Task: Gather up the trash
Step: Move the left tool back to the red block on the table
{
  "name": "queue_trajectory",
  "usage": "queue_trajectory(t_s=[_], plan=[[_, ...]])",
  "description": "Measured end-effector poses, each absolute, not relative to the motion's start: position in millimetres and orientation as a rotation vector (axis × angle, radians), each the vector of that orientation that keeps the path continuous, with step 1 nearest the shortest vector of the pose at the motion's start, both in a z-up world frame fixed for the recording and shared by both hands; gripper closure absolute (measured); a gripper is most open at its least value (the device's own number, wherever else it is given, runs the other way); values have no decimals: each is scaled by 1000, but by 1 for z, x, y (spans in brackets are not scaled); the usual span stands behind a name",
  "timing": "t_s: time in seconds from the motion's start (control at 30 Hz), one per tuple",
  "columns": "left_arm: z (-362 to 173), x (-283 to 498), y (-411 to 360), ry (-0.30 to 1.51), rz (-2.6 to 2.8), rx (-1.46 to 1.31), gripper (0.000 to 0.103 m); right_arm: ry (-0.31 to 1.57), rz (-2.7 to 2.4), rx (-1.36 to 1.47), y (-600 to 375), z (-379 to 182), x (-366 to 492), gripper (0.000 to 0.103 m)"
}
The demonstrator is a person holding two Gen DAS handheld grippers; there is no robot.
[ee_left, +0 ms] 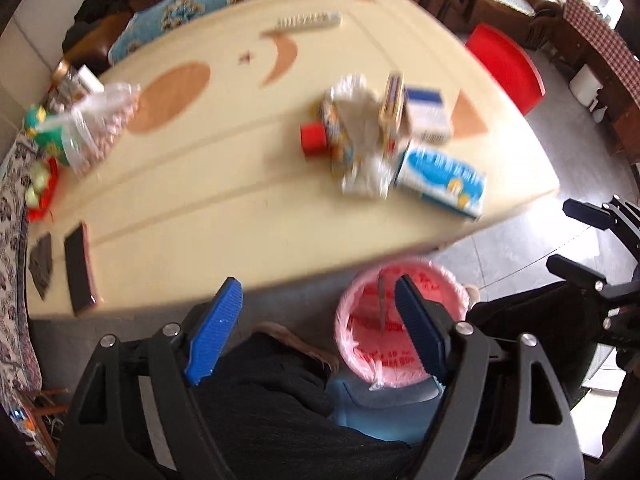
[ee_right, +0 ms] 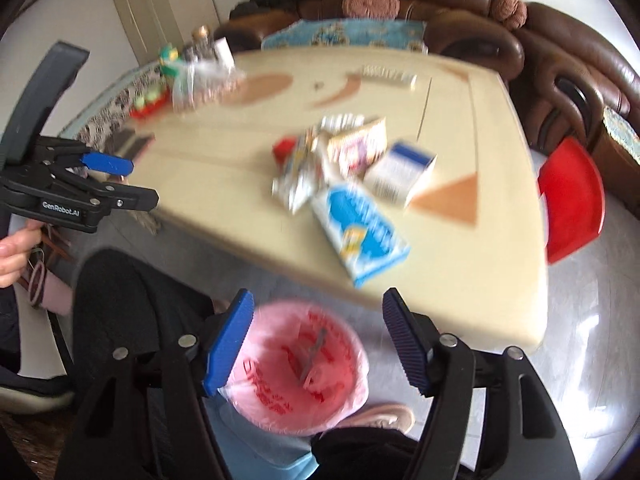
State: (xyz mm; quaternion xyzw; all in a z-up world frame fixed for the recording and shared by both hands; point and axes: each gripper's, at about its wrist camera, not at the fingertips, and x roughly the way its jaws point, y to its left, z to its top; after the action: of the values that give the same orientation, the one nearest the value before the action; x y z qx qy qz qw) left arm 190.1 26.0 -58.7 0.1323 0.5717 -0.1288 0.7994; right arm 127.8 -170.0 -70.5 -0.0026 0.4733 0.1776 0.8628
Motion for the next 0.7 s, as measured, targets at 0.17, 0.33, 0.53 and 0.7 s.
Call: queue_trajectory(t_s=[0.17, 0.33, 0.53, 0.7], plan=[[-31, 216, 22, 1255, -315, 251, 26, 964, 391, 3, -182, -32, 150, 35], [-28, 249, 19, 1289, -282, 247, 26, 952, 397, -2, -189, -11, 170, 30], [-47, 279, 14, 1351, -291, 234, 26, 981, 413, -19, -190, -16, 194, 30], [-70, 302, 5, 1394, -293, 241, 26, 1024, 425, -23, -189, -33, 210, 30]])
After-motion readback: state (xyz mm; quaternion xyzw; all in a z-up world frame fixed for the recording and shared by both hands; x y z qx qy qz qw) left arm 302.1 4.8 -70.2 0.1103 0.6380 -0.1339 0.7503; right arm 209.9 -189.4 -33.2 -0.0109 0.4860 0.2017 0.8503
